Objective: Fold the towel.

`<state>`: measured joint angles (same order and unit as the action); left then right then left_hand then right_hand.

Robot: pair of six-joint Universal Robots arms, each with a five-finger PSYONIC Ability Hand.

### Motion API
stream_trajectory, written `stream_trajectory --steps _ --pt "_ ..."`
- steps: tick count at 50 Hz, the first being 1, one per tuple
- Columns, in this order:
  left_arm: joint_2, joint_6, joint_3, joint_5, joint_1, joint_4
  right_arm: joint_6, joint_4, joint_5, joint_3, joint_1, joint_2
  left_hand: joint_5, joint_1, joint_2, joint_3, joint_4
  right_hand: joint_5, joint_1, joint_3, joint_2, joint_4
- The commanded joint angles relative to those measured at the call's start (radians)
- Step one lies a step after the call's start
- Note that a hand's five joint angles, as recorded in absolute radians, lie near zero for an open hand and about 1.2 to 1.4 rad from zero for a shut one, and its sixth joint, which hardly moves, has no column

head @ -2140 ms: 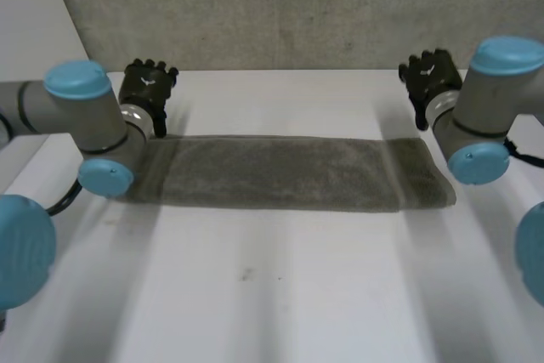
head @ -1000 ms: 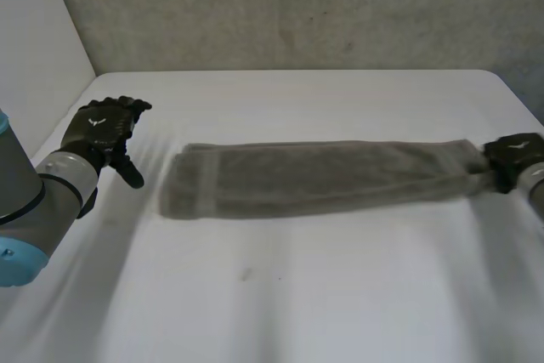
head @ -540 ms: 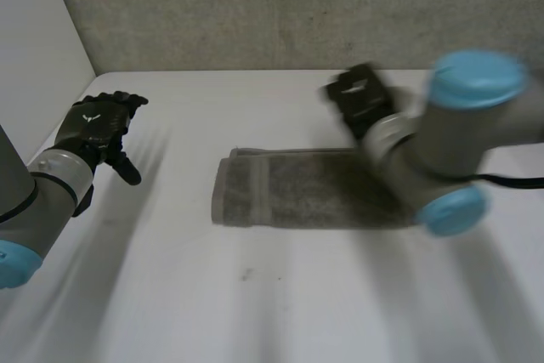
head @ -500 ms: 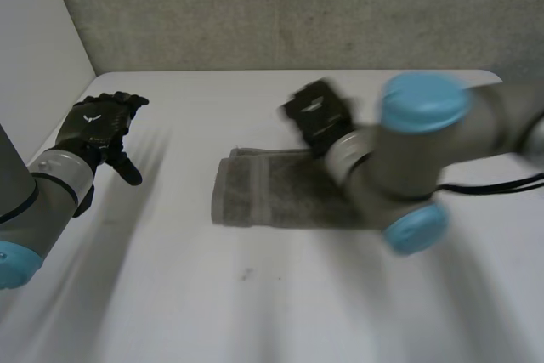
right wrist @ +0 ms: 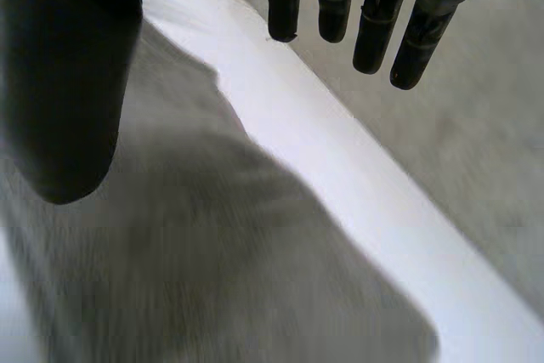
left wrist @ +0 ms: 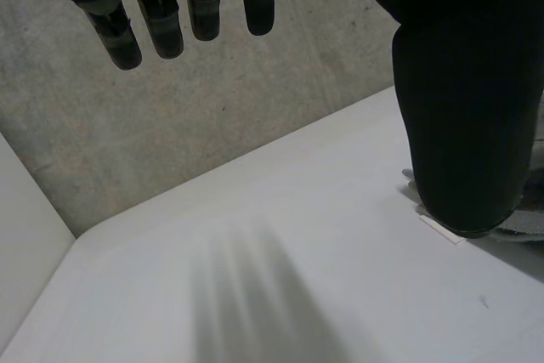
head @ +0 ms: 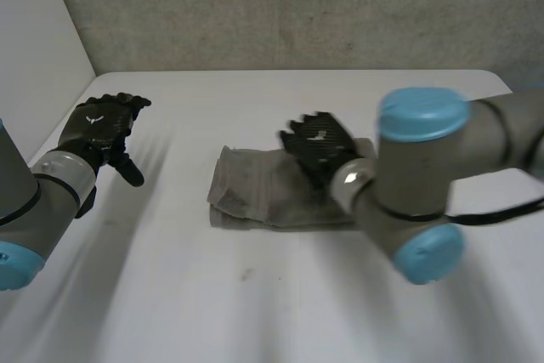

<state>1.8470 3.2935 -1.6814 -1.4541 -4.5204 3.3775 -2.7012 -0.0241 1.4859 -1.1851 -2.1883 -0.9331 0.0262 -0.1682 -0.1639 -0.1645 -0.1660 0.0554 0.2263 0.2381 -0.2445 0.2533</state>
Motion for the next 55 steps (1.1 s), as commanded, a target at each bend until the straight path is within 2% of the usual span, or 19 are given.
stream_trajectory --steps 1,2,4,7,9,11,14,19,21,22,24,27,34,36,37,38,40,44,55 --pt "0.000 0.000 0.000 0.000 0.006 0.000 -0.008 0.032 -0.010 -0.243 0.154 -0.047 -0.026 -0.006 -0.011 -0.010 -0.009 -0.055 -0.052 -0.064 0.070 -0.079" --pt "0.000 0.000 0.000 0.000 0.009 0.000 -0.008 0.032 -0.010 -0.243 0.154 -0.047 -0.026 -0.006 -0.011 -0.010 -0.009 -0.055 -0.052 -0.064 0.070 -0.079" --pt "0.000 0.000 0.000 0.000 0.017 0.000 0.020 0.093 -0.012 -0.307 0.205 -0.043 -0.026 -0.006 -0.011 -0.010 -0.009 0.302 0.306 0.294 -0.288 0.279" --pt "0.000 0.000 0.000 -0.002 0.024 0.000 0.034 0.125 -0.012 -0.335 0.223 -0.039 -0.026 -0.006 -0.011 -0.010 -0.009 0.469 0.472 0.460 -0.454 0.445" --pt "0.000 0.000 0.000 -0.002 0.027 0.000 0.066 0.174 -0.004 -0.364 0.248 -0.036 -0.026 -0.006 -0.011 -0.010 -0.009 1.006 1.009 0.997 -0.991 0.982" --pt "0.000 0.001 -0.001 -0.002 0.032 -0.001 0.078 0.194 -0.001 -0.366 0.252 -0.039 -0.026 -0.006 -0.011 -0.010 -0.009 1.165 1.168 1.157 -1.150 1.141" --pt "-0.002 0.000 0.000 -0.002 0.038 -0.001 0.099 0.233 0.002 -0.354 0.242 -0.062 -0.026 -0.006 -0.011 -0.010 -0.009 1.166 1.170 1.158 -1.152 1.143" --pt "-0.005 0.000 0.009 -0.003 0.049 -0.001 0.150 0.250 -0.006 -0.266 0.203 -0.102 -0.026 -0.006 -0.011 -0.010 -0.009 1.166 1.170 1.158 -1.152 1.143" --pt "-0.006 0.002 0.015 -0.006 0.055 -0.003 0.187 0.241 -0.021 -0.165 0.061 -0.061 -0.026 -0.006 -0.011 -0.010 -0.009 1.166 1.170 1.158 -1.152 1.143" --pt "-0.011 0.000 0.023 -0.008 0.059 -0.006 0.187 0.240 -0.021 -0.165 0.061 -0.061 -0.026 -0.006 -0.011 -0.010 -0.009 1.166 1.170 1.158 -1.152 1.143" --pt "-0.017 0.000 0.029 -0.009 0.067 -0.006 0.240 0.193 -0.047 -0.038 -0.075 0.026 -0.026 -0.006 -0.011 -0.010 -0.009 1.166 1.170 1.158 -1.152 1.143" --pt "-0.026 -0.006 0.048 -0.014 0.089 -0.009 0.319 0.078 -0.087 0.080 -0.160 0.121 -0.022 -0.010 -0.014 -0.014 -0.012 1.166 1.170 1.158 -1.152 1.143" --pt "-0.026 -0.080 0.097 -0.046 0.135 -0.016 0.408 -0.102 -0.133 0.254 -0.226 0.266 -0.020 -0.013 -0.017 -0.017 -0.015 1.166 1.170 1.158 -1.152 1.143" --pt "-0.026 -0.103 0.115 -0.063 0.147 -0.026 0.383 -0.096 -0.119 0.265 -0.228 0.263 -0.020 -0.013 -0.017 -0.017 -0.015 1.166 1.170 1.158 -1.152 1.143" --pt "-0.023 -0.118 0.132 -0.080 0.156 -0.035 0.323 -0.071 -0.086 0.262 -0.220 0.245 -0.020 -0.013 -0.017 -0.017 -0.015 0.856 0.860 0.848 -0.842 0.833" --pt "-0.017 -0.127 0.149 -0.092 0.167 -0.043 0.225 -0.035 -0.047 0.246 -0.209 0.215 -0.020 -0.013 -0.017 -0.017 -0.015 0.121 0.124 0.113 -0.106 0.097" --pt "-0.011 -0.130 0.166 -0.106 0.179 -0.049 0.114 -0.008 -0.014 0.220 -0.191 0.176 -0.020 -0.013 -0.017 -0.017 -0.015 -0.055 -0.052 -0.064 0.070 -0.079" --pt "0.020 -0.132 0.201 -0.124 0.216 -0.064 -0.134 0.029 0.017 0.122 -0.110 0.062 -0.017 -0.016 -0.020 -0.020 -0.018 -0.055 -0.052 -0.064 0.070 -0.079" --pt "0.118 -0.137 0.310 -0.189 0.334 -0.102 -0.301 0.021 0.011 -0.042 0.018 -0.072 -0.017 -0.016 -0.020 -0.020 -0.018 -0.055 -0.052 -0.064 0.070 -0.079"
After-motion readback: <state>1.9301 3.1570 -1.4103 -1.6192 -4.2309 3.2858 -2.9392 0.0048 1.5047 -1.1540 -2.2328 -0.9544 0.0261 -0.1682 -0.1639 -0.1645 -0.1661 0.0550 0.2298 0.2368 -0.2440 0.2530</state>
